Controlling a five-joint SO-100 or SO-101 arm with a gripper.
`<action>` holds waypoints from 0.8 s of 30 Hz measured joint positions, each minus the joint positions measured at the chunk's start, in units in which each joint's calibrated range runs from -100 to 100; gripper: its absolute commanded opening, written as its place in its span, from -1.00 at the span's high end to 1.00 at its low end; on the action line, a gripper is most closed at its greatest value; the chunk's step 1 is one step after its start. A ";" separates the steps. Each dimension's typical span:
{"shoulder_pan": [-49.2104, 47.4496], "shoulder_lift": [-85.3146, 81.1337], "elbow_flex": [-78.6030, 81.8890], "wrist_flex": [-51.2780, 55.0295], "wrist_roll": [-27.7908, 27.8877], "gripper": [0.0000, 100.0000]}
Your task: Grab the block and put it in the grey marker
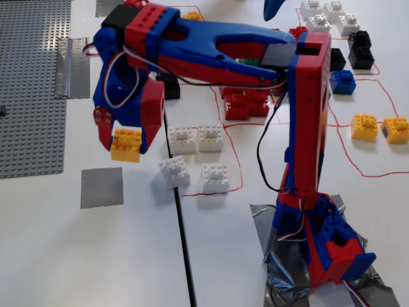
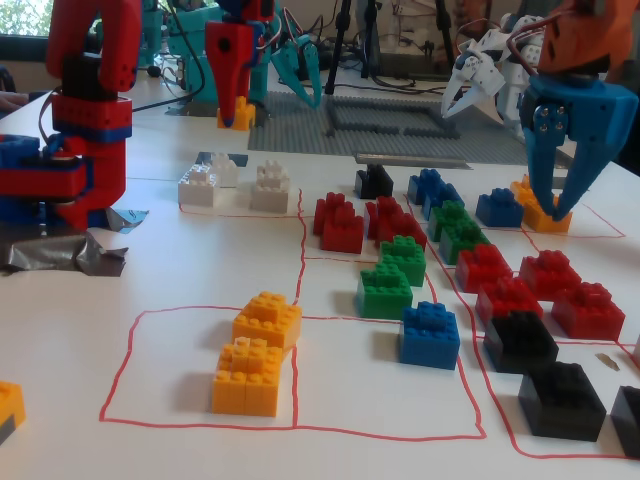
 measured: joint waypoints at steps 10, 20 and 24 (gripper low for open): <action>-4.24 12.43 -8.72 -1.54 0.83 1.00; -3.95 16.94 -10.08 -3.56 0.88 1.00; -3.95 18.19 -12.08 -3.56 0.73 0.93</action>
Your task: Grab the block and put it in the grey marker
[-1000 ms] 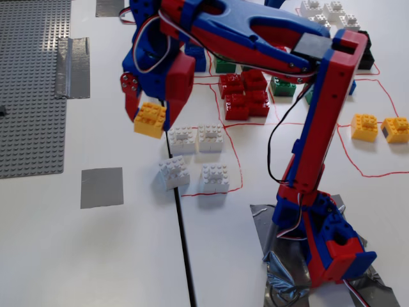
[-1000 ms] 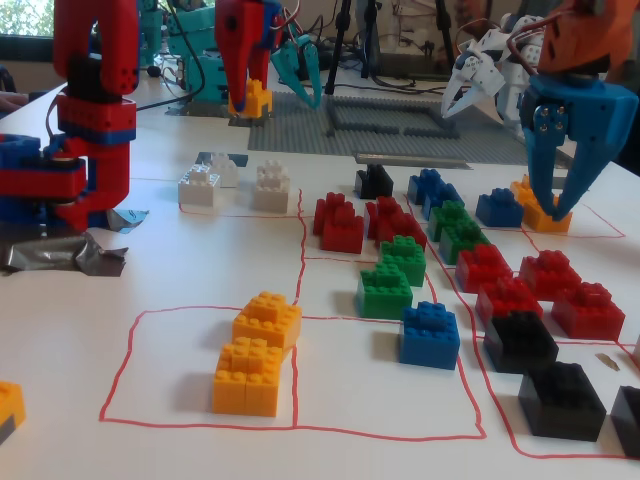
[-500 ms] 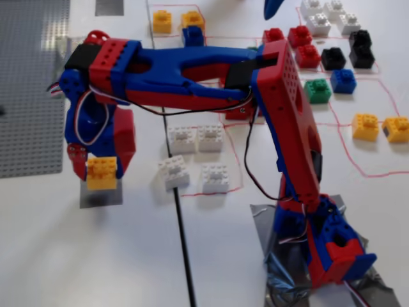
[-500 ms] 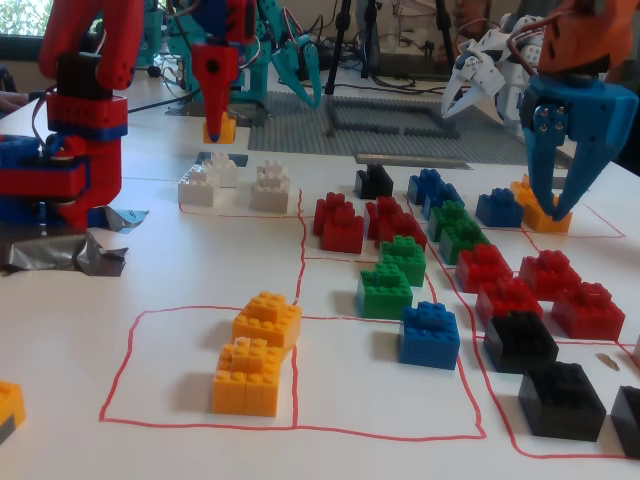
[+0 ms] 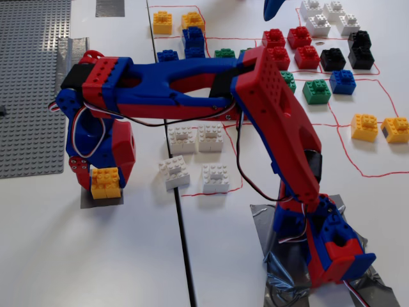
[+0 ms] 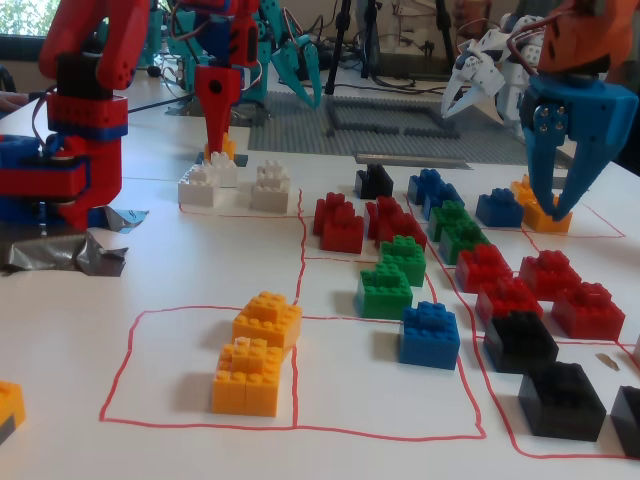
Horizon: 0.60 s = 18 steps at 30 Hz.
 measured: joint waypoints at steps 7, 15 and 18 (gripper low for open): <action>0.00 1.50 -3.18 3.32 -2.88 0.58; 0.15 1.50 -6.54 9.63 -3.86 0.44; 0.15 1.50 -9.08 10.84 -3.86 0.45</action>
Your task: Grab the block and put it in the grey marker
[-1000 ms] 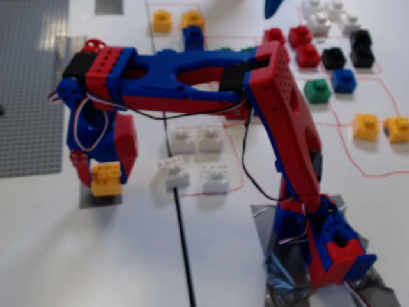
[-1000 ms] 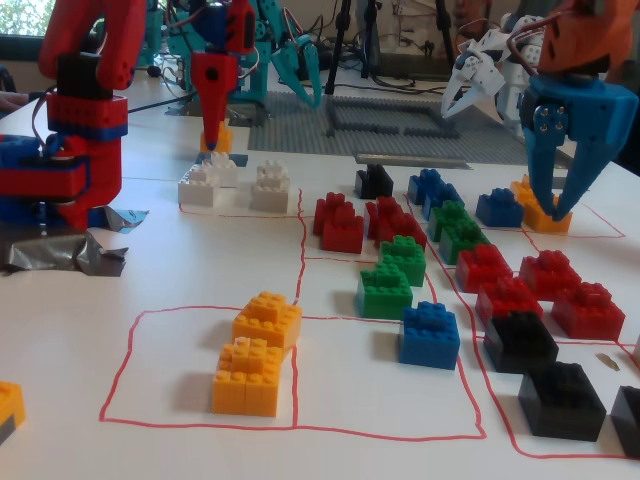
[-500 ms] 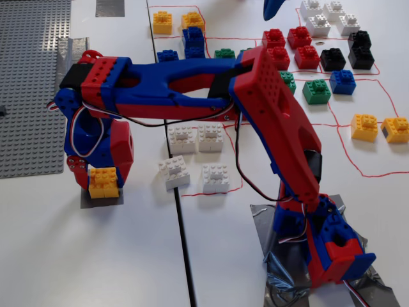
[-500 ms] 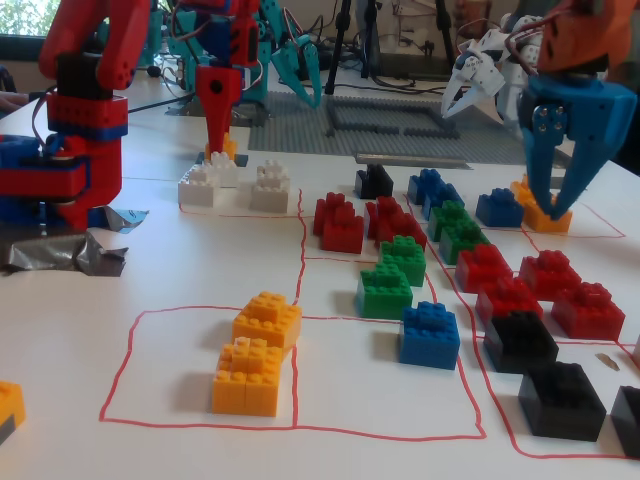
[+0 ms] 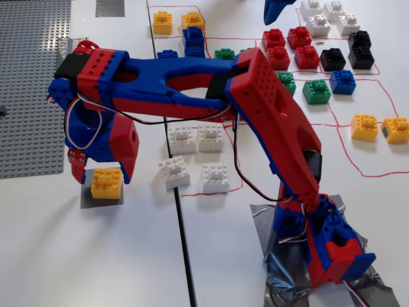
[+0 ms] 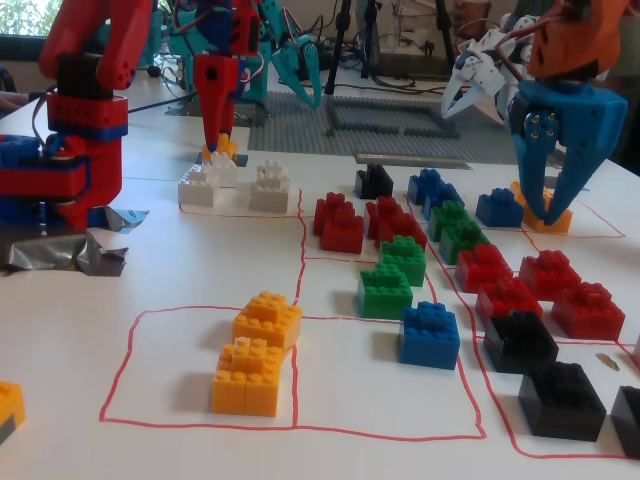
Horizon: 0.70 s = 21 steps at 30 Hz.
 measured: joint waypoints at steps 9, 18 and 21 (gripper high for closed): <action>1.10 -0.08 -12.17 5.26 0.59 0.62; 10.17 -12.43 -11.99 7.20 1.42 1.00; 13.03 -18.27 -8.27 7.61 1.42 1.00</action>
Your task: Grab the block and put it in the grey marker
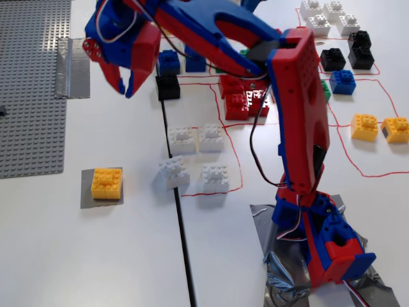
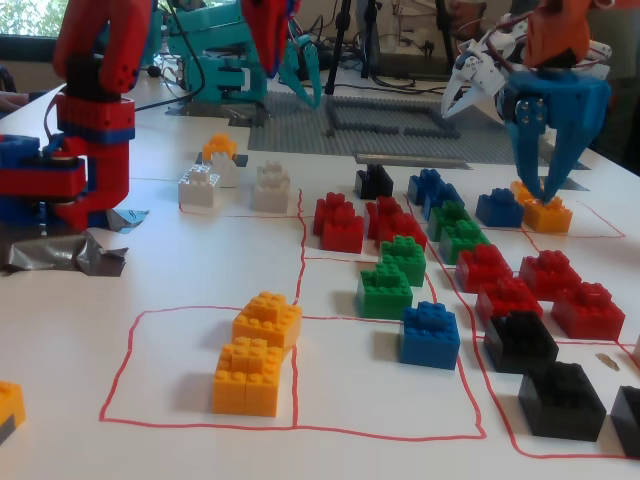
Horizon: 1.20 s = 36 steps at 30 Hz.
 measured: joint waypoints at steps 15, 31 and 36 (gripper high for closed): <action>19.17 -15.60 16.71 0.81 -1.90 1.00; 39.08 -21.28 30.15 -1.70 -5.08 1.00; 42.88 -21.53 32.97 -6.31 -5.52 1.00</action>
